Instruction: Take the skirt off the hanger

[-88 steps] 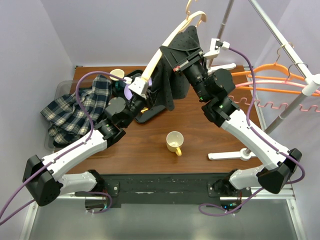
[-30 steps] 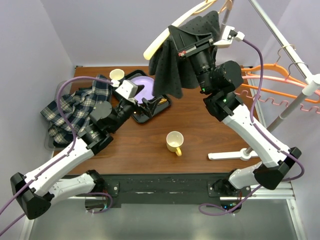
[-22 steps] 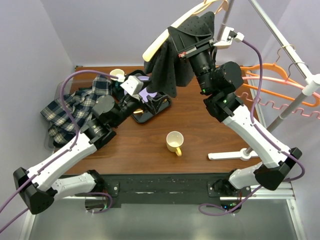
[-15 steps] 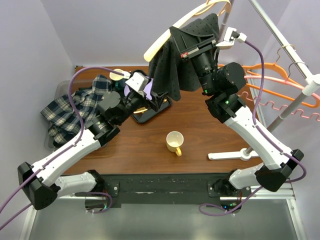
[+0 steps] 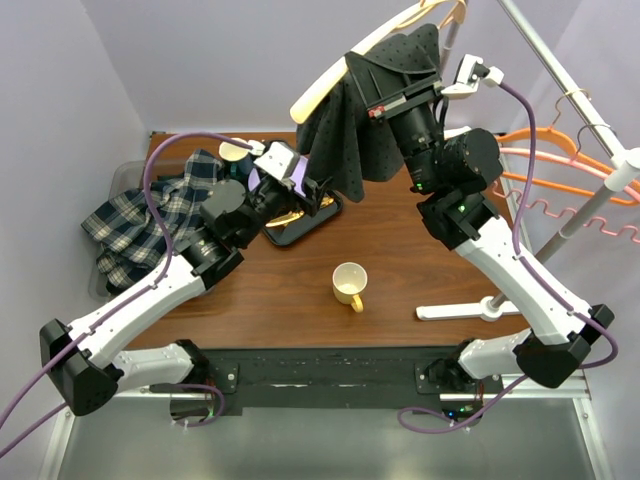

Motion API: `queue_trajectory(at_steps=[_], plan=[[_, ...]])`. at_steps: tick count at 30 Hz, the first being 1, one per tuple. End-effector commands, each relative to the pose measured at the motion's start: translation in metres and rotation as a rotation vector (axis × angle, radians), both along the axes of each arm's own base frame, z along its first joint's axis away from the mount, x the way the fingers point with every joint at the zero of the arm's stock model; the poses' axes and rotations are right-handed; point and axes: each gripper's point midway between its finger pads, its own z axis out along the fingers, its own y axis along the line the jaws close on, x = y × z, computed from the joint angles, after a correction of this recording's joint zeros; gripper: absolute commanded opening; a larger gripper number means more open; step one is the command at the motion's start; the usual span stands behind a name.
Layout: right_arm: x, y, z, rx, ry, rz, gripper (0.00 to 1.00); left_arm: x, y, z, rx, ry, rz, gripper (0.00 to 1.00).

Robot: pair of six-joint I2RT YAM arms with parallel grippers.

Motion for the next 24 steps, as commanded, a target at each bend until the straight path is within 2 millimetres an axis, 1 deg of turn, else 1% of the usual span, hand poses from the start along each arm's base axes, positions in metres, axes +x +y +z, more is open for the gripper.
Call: queue_trajectory(at_steps=[1, 2, 3, 5, 6, 8, 9, 12, 13, 14, 16, 17, 18, 19, 20, 22, 24], plan=[[-0.034, -0.023, 0.041, 0.104, -0.132, 0.024, 0.00, -0.015, -0.018, 0.037, -0.076, -0.109, -0.129, 0.86], [-0.034, -0.022, 0.041, 0.106, -0.129, 0.027, 0.00, -0.019, -0.021, 0.043, -0.116, -0.115, -0.155, 0.85], [-0.034, -0.023, 0.041, 0.108, -0.130, 0.026, 0.00, -0.022, -0.027, 0.040, -0.117, -0.115, -0.189, 0.84], [-0.033, -0.020, 0.040, 0.111, -0.125, 0.033, 0.00, -0.025, -0.032, 0.043, -0.146, -0.115, -0.219, 0.81], [-0.032, -0.021, 0.039, 0.111, -0.123, 0.032, 0.00, -0.024, -0.037, 0.041, -0.147, -0.106, -0.236, 0.80], [-0.031, -0.020, 0.038, 0.120, -0.120, 0.035, 0.00, -0.022, -0.042, 0.042, -0.161, -0.094, -0.249, 0.76], [-0.032, -0.021, 0.038, 0.124, -0.121, 0.035, 0.00, -0.020, -0.047, 0.037, -0.155, -0.082, -0.260, 0.74], [-0.029, -0.021, 0.036, 0.119, -0.120, 0.020, 0.00, -0.019, -0.054, 0.029, -0.144, -0.050, -0.284, 0.51], [-0.029, -0.024, 0.040, 0.121, -0.125, 0.006, 0.00, -0.020, -0.055, 0.025, -0.142, -0.033, -0.289, 0.39], [-0.026, -0.023, 0.038, 0.101, -0.123, -0.019, 0.00, -0.020, -0.055, 0.018, -0.135, -0.016, -0.288, 0.35], [-0.020, -0.028, 0.038, 0.101, -0.116, -0.060, 0.00, -0.023, -0.053, 0.015, -0.141, -0.005, -0.290, 0.30], [-0.018, -0.028, 0.037, 0.091, -0.117, -0.078, 0.00, -0.024, -0.051, 0.008, -0.136, 0.005, -0.288, 0.28], [-0.016, -0.028, 0.037, 0.086, -0.118, -0.088, 0.00, -0.025, -0.048, 0.008, -0.140, 0.001, -0.281, 0.24], [-0.016, -0.029, 0.040, 0.086, -0.123, -0.097, 0.00, -0.026, -0.047, 0.007, -0.137, 0.004, -0.279, 0.11], [-0.015, -0.029, 0.041, 0.073, -0.130, -0.112, 0.00, -0.027, -0.046, 0.005, -0.131, 0.007, -0.281, 0.00], [-0.008, -0.030, 0.041, 0.060, -0.125, -0.150, 0.00, -0.028, -0.046, 0.001, -0.118, 0.026, -0.283, 0.00], [-0.003, -0.031, 0.043, 0.055, -0.125, -0.178, 0.00, -0.031, -0.045, 0.001, -0.116, 0.034, -0.288, 0.00]])
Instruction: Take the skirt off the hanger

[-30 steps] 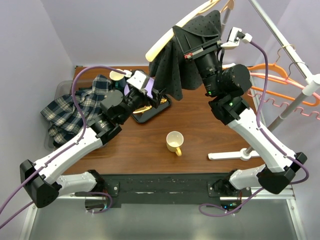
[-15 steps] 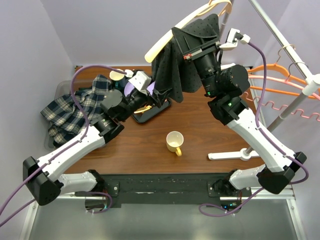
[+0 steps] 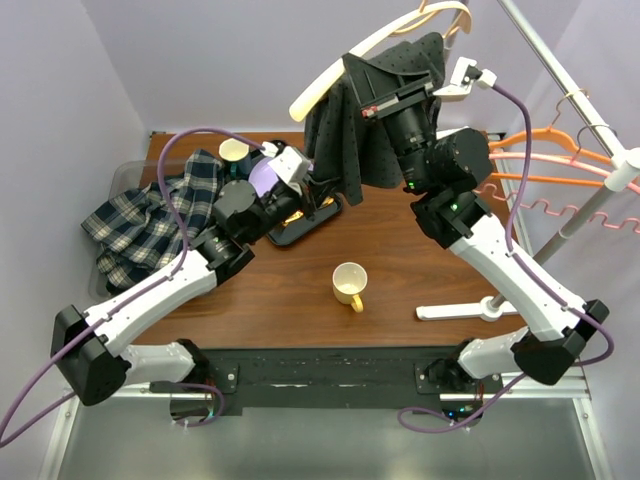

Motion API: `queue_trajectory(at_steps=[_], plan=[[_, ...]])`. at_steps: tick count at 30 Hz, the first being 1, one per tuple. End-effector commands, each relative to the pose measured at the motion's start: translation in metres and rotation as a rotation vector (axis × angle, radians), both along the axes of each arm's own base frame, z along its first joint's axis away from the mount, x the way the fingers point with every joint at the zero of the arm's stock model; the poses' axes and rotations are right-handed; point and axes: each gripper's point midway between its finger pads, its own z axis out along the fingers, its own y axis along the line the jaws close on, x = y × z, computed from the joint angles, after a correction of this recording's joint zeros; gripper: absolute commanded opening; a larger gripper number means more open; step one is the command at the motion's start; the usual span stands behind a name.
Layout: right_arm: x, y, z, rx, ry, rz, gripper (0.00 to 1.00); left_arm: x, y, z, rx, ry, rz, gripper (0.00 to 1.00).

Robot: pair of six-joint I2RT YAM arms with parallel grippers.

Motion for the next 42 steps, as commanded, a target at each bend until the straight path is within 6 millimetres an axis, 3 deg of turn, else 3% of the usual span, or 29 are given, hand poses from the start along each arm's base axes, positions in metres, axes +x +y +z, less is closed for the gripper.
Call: queue_trajectory(at_steps=[1, 10, 18, 25, 30, 37, 42], plan=[[-0.015, -0.033, 0.055, 0.072, -0.146, -0.125, 0.00, -0.013, 0.004, 0.006, -0.012, 0.011, -0.027, 0.00], [0.006, -0.037, 0.071, 0.050, -0.159, -0.260, 0.00, -0.031, 0.033, -0.012, 0.019, 0.018, 0.018, 0.00], [0.028, -0.048, 0.082, -0.006, -0.163, -0.399, 0.00, -0.055, 0.056, 0.002, 0.077, -0.054, 0.014, 0.00], [0.059, -0.046, 0.075, -0.045, -0.128, -0.451, 0.00, -0.075, 0.084, 0.004, 0.082, -0.059, 0.048, 0.00], [0.070, -0.044, 0.069, -0.055, -0.116, -0.454, 0.00, -0.085, 0.102, 0.009, 0.092, -0.055, 0.084, 0.00], [0.078, -0.040, 0.072, -0.082, -0.115, -0.458, 0.00, -0.094, 0.151, 0.051, 0.022, -0.124, 0.249, 0.00], [0.074, -0.042, 0.080, -0.096, -0.138, -0.464, 0.00, -0.099, 0.207, 0.091, -0.091, -0.169, 0.467, 0.00]])
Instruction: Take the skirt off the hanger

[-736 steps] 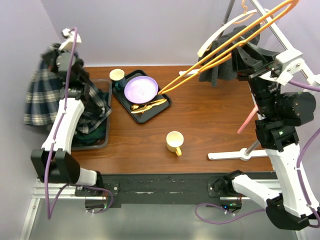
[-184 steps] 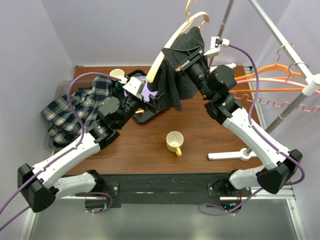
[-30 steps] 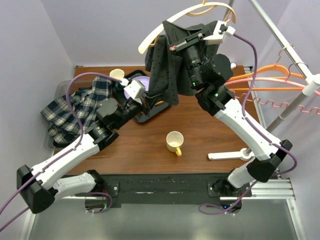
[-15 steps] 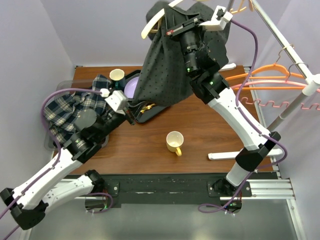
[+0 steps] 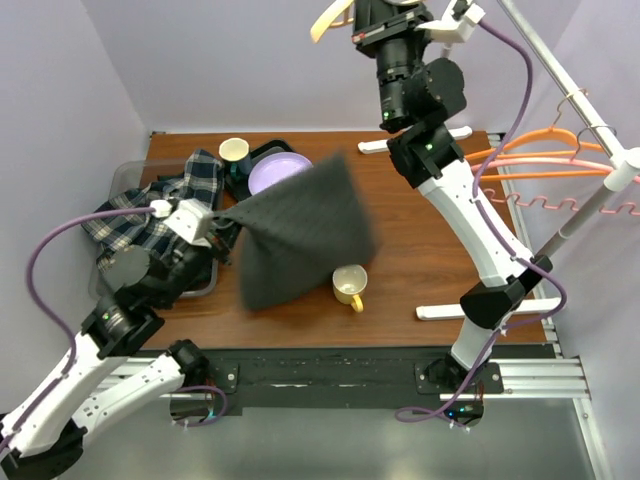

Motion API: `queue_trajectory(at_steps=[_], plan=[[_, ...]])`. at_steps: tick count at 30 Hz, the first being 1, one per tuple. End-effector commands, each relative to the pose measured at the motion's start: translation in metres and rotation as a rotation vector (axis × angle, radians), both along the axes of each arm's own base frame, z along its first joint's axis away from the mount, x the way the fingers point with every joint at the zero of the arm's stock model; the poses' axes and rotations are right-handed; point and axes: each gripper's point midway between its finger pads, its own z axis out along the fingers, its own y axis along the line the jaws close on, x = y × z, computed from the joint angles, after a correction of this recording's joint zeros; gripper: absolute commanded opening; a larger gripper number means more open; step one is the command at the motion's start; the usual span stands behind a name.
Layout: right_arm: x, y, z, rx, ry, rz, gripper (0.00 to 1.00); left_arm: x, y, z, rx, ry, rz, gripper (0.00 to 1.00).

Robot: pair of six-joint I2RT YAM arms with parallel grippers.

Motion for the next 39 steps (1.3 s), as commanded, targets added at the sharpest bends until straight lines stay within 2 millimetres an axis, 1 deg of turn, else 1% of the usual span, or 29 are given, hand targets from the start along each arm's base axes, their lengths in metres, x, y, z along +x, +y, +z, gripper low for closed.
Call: queue_trajectory(at_steps=[1, 3, 4, 5, 6, 7, 9, 10, 11, 12, 13, 14, 15, 16, 17, 18, 19, 20, 21, 23, 24, 26, 27, 28, 29, 30, 32, 34, 39], plan=[[-0.031, -0.026, 0.047, 0.030, -0.111, -0.036, 0.00, -0.012, 0.067, 0.086, -0.179, -0.166, 0.232, 0.00], [-0.035, -0.028, 0.051, 0.021, -0.118, -0.034, 0.00, -0.017, 0.086, 0.111, -0.218, -0.220, 0.298, 0.00], [-0.038, -0.028, 0.052, 0.008, -0.123, -0.031, 0.00, -0.023, 0.096, 0.132, -0.252, -0.253, 0.315, 0.00], [-0.039, -0.028, 0.052, -0.001, -0.127, -0.031, 0.00, -0.026, 0.102, 0.144, -0.273, -0.272, 0.333, 0.00], [-0.042, -0.030, 0.052, -0.005, -0.128, -0.028, 0.00, -0.035, 0.113, 0.167, -0.305, -0.321, 0.346, 0.00], [-0.043, -0.030, 0.051, -0.012, -0.127, -0.029, 0.00, -0.033, 0.113, 0.176, -0.304, -0.334, 0.354, 0.00], [-0.045, -0.029, 0.048, -0.033, -0.123, -0.021, 0.00, -0.038, 0.126, 0.197, -0.311, -0.376, 0.404, 0.00], [-0.046, -0.026, 0.045, -0.048, -0.114, -0.012, 0.00, -0.032, 0.126, 0.205, -0.307, -0.393, 0.432, 0.00], [-0.046, -0.022, 0.040, -0.070, -0.113, 0.006, 0.00, -0.027, 0.133, 0.206, -0.299, -0.391, 0.491, 0.00], [-0.047, -0.018, 0.039, -0.081, -0.116, 0.024, 0.00, -0.026, 0.142, 0.215, -0.286, -0.428, 0.554, 0.00], [-0.052, -0.018, 0.040, -0.085, -0.119, 0.039, 0.00, -0.015, 0.141, 0.213, -0.255, -0.424, 0.606, 0.00], [-0.054, -0.010, 0.036, -0.108, -0.122, 0.071, 0.00, -0.008, 0.153, 0.209, -0.192, -0.420, 0.718, 0.00], [-0.056, -0.008, 0.036, -0.116, -0.124, 0.090, 0.00, -0.005, 0.158, 0.214, -0.201, -0.440, 0.777, 0.00], [-0.057, -0.005, 0.034, -0.131, -0.116, 0.108, 0.00, 0.011, 0.151, 0.209, -0.144, -0.431, 0.831, 0.00], [-0.060, -0.002, 0.033, -0.144, -0.118, 0.127, 0.00, 0.017, 0.158, 0.205, -0.053, -0.423, 0.926, 0.00], [-0.065, 0.003, 0.033, -0.161, -0.127, 0.159, 0.00, 0.017, 0.163, 0.212, -0.068, -0.439, 0.976, 0.00], [-0.067, 0.006, 0.032, -0.177, -0.125, 0.176, 0.00, 0.032, 0.153, 0.208, -0.014, -0.429, 1.013, 0.00], [-0.072, 0.004, 0.033, -0.181, -0.129, 0.186, 0.00, 0.034, 0.158, 0.207, 0.064, -0.426, 1.079, 0.00], [-0.076, 0.007, 0.031, -0.190, -0.133, 0.209, 0.00, 0.032, 0.166, 0.214, 0.034, -0.444, 1.133, 0.00], [-0.085, 0.004, 0.030, -0.195, -0.140, 0.222, 0.00, 0.049, 0.168, 0.212, 0.065, -0.434, 1.194, 0.00], [-0.088, 0.003, 0.030, -0.196, -0.142, 0.227, 0.00, 0.050, 0.189, 0.221, 0.049, -0.434, 1.263, 0.00], [-0.094, -0.002, 0.027, -0.199, -0.139, 0.230, 0.00, 0.073, 0.193, 0.225, 0.011, -0.410, 1.238, 0.00], [-0.097, -0.004, 0.027, -0.199, -0.144, 0.230, 0.00, 0.078, 0.212, 0.226, 0.016, -0.404, 1.290, 0.00], [-0.100, -0.005, 0.027, -0.203, -0.149, 0.235, 0.00, 0.095, 0.212, 0.220, 0.036, -0.374, 1.295, 0.00], [-0.100, -0.003, 0.021, -0.210, -0.140, 0.243, 0.00, 0.097, 0.220, 0.224, 0.034, -0.353, 1.323, 0.00], [-0.105, -0.005, 0.024, -0.210, -0.150, 0.248, 0.00, 0.113, 0.228, 0.216, 0.076, -0.320, 1.372, 0.00], [-0.107, -0.003, 0.019, -0.224, -0.149, 0.261, 0.00, 0.112, 0.245, 0.218, 0.094, -0.287, 1.466, 0.00], [-0.113, -0.007, 0.022, -0.219, -0.157, 0.259, 0.00, 0.119, 0.257, 0.214, 0.118, -0.249, 1.532, 0.00], [-0.119, -0.014, 0.016, -0.218, -0.161, 0.249, 0.00, 0.100, 0.273, 0.223, 0.131, -0.223, 1.630, 0.00]])
